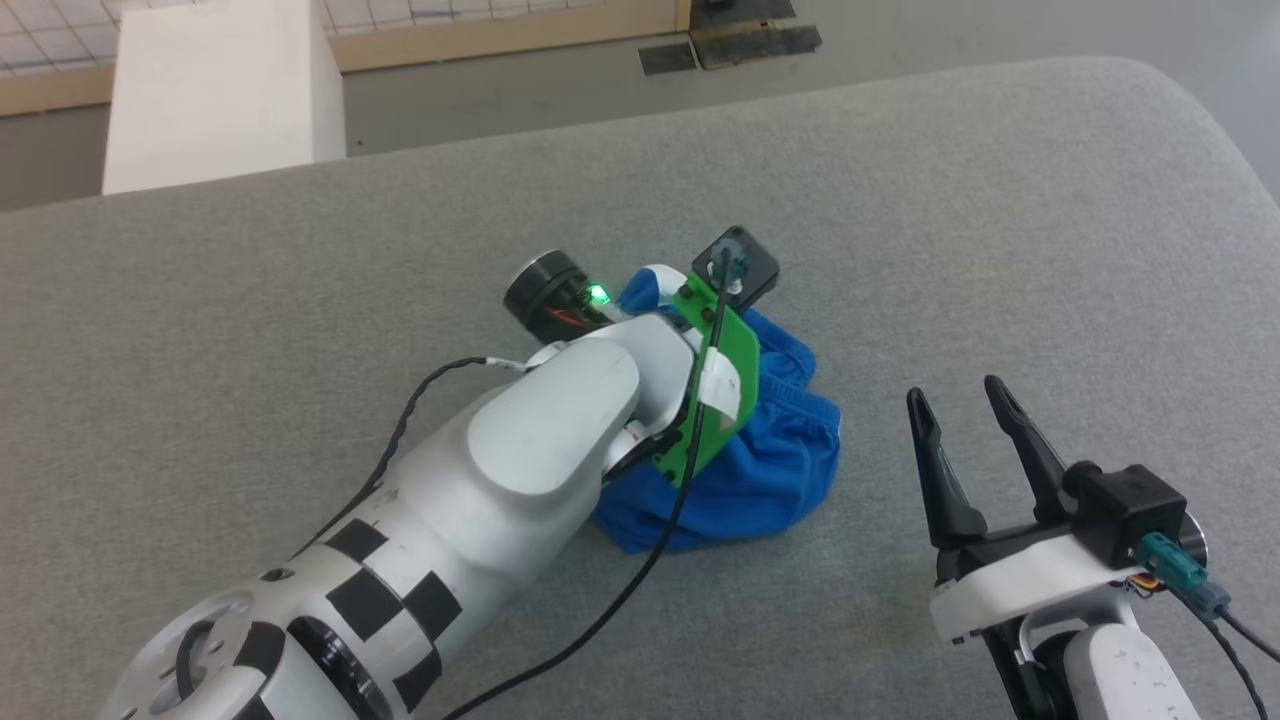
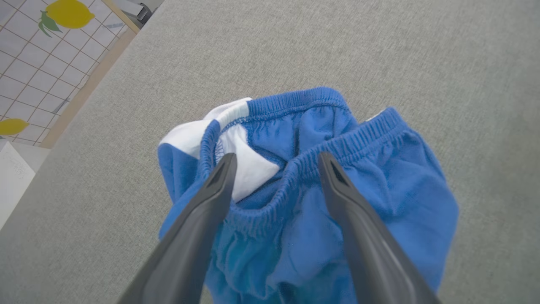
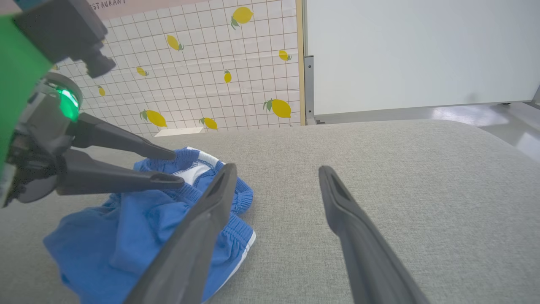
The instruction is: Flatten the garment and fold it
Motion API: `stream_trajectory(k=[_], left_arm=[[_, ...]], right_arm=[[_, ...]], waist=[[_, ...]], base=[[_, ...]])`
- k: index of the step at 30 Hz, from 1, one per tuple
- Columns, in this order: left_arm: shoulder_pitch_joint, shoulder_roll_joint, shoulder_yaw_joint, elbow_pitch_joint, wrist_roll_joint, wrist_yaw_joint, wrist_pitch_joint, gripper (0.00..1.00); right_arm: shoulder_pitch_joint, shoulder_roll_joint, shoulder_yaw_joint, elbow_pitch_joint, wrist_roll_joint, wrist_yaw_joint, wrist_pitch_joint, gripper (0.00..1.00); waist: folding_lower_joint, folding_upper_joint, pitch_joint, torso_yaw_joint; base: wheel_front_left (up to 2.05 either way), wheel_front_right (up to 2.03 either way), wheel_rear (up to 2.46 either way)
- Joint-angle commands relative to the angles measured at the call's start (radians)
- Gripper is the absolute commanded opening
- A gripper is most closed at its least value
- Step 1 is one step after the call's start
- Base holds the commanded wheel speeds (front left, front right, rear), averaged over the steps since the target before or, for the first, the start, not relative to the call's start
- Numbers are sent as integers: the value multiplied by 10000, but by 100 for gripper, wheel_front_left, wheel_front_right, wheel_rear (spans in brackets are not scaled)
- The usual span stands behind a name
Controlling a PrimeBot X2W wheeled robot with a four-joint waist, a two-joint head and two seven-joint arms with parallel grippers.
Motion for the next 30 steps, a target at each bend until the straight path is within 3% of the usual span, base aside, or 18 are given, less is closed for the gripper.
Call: stream_trajectory(k=[1, 5, 6, 7, 8, 11, 14, 15, 17, 18, 19, 24, 27, 30], left_arm=[[72, 75, -144, 183, 82, -33, 130, 100], [-95, 144, -753, 516, 21, -37, 784, 100], [-115, 155, -921, 531, -54, -37, 1003, 84], [-116, 171, -1175, 459, -191, -37, 1350, 29], [-130, 192, -1321, 360, -304, -38, 1590, 0], [-183, 299, -1655, -303, -730, -38, 2108, 0], [-386, 343, -1677, -961, -1043, -39, 1508, 0], [-705, 214, -1222, -1475, -1304, -39, -42, 0], [-885, 87, -716, -1624, -1425, -38, -1198, 0], [-1068, -78, 148, -1821, -1825, 44, -2782, 0], [-1137, -104, 350, -1872, -1900, 96, -3186, 0], [-1190, -160, 1460, -1909, -2395, 897, -5155, 0], [-767, -142, 1981, -1678, -2710, 1458, -5808, 0], [51, 330, 2255, -1378, -2895, 2003, -5980, 0]], right_arm=[[-216, -1, 24, 6, 116, -17, -78, 100], [-286, -1, 46, 132, 245, -17, -191, 100], [-295, -1, 49, 169, 265, -17, -217, 100], [-306, -1, 54, 219, 289, -17, -247, 100], [-314, -1, 50, 256, 308, -17, -268, 100], [-332, -1, 41, 362, 342, -17, -334, 100], [-354, -1, 14, 420, 347, -17, -370, 100], [-389, -1, -15, 451, 307, -17, -395, 100], [-397, -1, -32, 464, 261, -17, -397, 100], [-380, -1, -45, 455, 196, -17, -364, 100], [-367, -1, -41, 449, 179, -17, -343, 100], [-269, -1, -48, 382, 51, -17, -228, 100], [-196, -1, -69, 317, -3, -17, -155, 100], [-73, -1, -62, 237, -40, -17, -72, 100]], waist=[[-1, 0, 285, -230], [-1, 0, 497, -420], [-1, 0, 513, -447], [-1, 0, 522, -477], [-1, 0, 524, -491], [-1, 0, 493, -532], [-1, 0, 442, -517], [-1, 0, 368, -436], [-1, 0, 296, -359], [-1, 0, 174, -208], [-1, 0, 137, -164], [-1, 0, -158, 171], [-1, 0, -326, 364], [-1, 0, -490, 539]], base=[[0, 0, 0], [0, 0, 0], [0, 0, 0], [0, 0, 0], [0, 0, 0], [0, 0, 0], [0, 0, 0], [0, 0, 0], [0, 0, 0], [0, 0, 0], [0, 0, 0], [0, 0, 0], [0, 0, 0], [0, 0, 0]])
